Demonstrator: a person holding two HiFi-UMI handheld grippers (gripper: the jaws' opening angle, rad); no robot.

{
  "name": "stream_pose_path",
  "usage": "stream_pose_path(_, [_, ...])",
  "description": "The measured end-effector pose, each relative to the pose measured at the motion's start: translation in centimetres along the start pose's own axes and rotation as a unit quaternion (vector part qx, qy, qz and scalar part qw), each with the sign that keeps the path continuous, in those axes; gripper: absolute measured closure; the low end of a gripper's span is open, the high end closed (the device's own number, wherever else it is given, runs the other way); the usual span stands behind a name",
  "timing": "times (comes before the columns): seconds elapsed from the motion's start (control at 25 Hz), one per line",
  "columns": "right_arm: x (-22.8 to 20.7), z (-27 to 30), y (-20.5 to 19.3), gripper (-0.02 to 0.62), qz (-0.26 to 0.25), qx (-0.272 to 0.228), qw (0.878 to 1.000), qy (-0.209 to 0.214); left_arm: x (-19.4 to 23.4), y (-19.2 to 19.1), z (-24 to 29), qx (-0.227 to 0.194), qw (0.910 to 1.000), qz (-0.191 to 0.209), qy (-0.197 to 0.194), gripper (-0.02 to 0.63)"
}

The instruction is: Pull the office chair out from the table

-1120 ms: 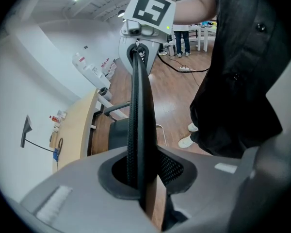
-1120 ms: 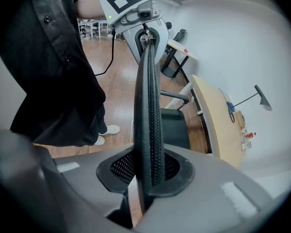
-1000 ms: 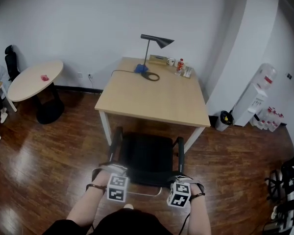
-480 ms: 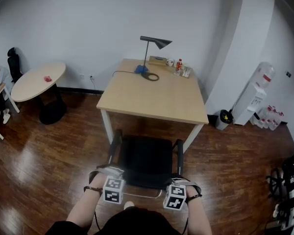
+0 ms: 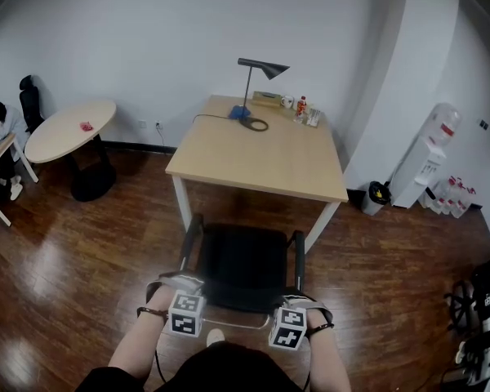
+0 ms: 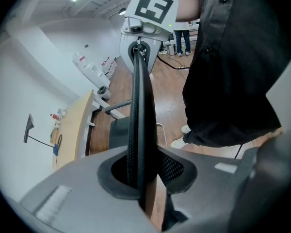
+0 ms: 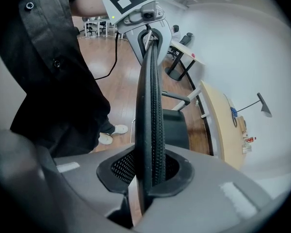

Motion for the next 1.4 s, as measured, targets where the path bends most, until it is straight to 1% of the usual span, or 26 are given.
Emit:
stream_pose_path(0.16, [1.3, -0.1, 0.2, 0.522, -0.007, 0.004, 1.000, 0.008, -1.1, 0.2, -0.7, 0.003, 1.0000, -0.003, -0.006, 0.526])
stream_pose_path(0.52, [4.0, -0.5, 0.1, 0.522, -0.010, -0.003, 1.000, 0.009, -3.7, 1.0, -2.2, 0.002, 0.9998, -0.013, 0.018, 0.522])
stream_pose_path(0.68, [5.4, -0.7, 0.1, 0.522, -0.011, -0.005, 1.000, 0.009, -4.8, 1.4, -2.8, 0.002, 0.9998, -0.014, 0.014, 0.522])
stream_pose_path(0.96, [7.7, -0.9, 0.0, 0.522, -0.012, -0.004, 1.000, 0.010, -6.7, 2.1, -3.7, 0.000, 0.9997, -0.013, 0.020, 0.518])
stream_pose_path(1.04, [7.4, -1.0, 0.0, 0.517, -0.008, -0.015, 1.000, -0.004, -6.5, 1.9, -3.7, 0.004, 0.9995, -0.015, 0.027, 0.518])
stream_pose_path(1.08, [7.2, -1.1, 0.0, 0.511, -0.004, -0.028, 0.999, -0.016, -6.3, 1.9, -3.5, 0.006, 0.9994, -0.017, 0.029, 0.518])
stream_pose_path(1.12, [6.9, -1.3, 0.0, 0.494, 0.002, -0.046, 0.999, -0.028, -6.1, 1.8, -3.4, 0.006, 0.9993, -0.020, 0.031, 0.507])
stream_pose_path(1.16, [6.7, -1.6, 0.1, 0.474, 0.009, -0.063, 0.997, -0.039, -6.0, 1.8, -3.5, 0.003, 0.9991, -0.022, 0.035, 0.462])
stream_pose_path(1.2, [6.7, -1.9, 0.2, 0.446, 0.016, -0.074, 0.996, -0.046, -6.0, 2.0, -3.8, -0.005, 0.9987, -0.025, 0.043, 0.440])
stream_pose_path(1.24, [6.9, -2.2, 0.2, 0.420, 0.021, -0.076, 0.996, -0.052, -5.9, 2.3, -4.3, -0.018, 0.9979, -0.028, 0.056, 0.440])
stream_pose_path(1.32, [7.3, -2.9, 0.1, 0.417, 0.026, -0.066, 0.995, -0.069, -5.6, 3.5, -5.7, -0.047, 0.9946, -0.033, 0.086, 0.440])
stream_pose_path(1.4, [7.7, -3.8, 0.1, 0.416, 0.044, -0.066, 0.992, -0.094, -5.4, 4.5, -7.4, -0.074, 0.9893, -0.048, 0.116, 0.440])
Point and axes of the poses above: the fingertips, and each gripper's own axes: z forward along the fingers, x to its left, y out of its top, the point moved 5 cm from there along -z, backward along the fingers, and after that the axes turned 11 degrees about y, right-handed, at the moved point
